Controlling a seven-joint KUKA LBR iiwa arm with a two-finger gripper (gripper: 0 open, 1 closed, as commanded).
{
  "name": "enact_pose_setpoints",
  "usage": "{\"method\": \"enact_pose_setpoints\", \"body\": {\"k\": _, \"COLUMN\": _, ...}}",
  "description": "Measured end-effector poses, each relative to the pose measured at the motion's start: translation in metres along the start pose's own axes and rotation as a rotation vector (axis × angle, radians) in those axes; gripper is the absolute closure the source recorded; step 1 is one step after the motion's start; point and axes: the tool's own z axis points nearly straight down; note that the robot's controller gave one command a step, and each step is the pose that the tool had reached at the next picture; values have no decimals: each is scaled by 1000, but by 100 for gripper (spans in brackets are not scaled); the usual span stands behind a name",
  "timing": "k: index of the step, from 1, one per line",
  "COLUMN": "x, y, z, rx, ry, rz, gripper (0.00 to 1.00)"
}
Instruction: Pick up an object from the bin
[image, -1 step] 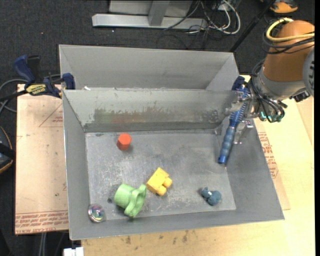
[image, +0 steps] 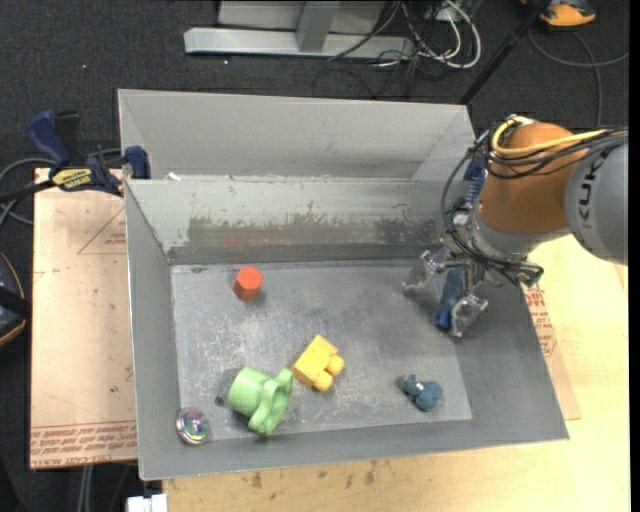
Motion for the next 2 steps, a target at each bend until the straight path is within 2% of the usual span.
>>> {"method": "enact_pose_setpoints", "body": {"k": 1, "x": -13, "y": -1, "z": -1, "rx": -4, "ry": -14, "rz": -312, "gripper": 0}}
{"method": "enact_pose_setpoints", "body": {"k": 2, "x": -13, "y": -2, "z": -3, "rx": -5, "ry": -11, "rz": -331, "gripper": 0}}
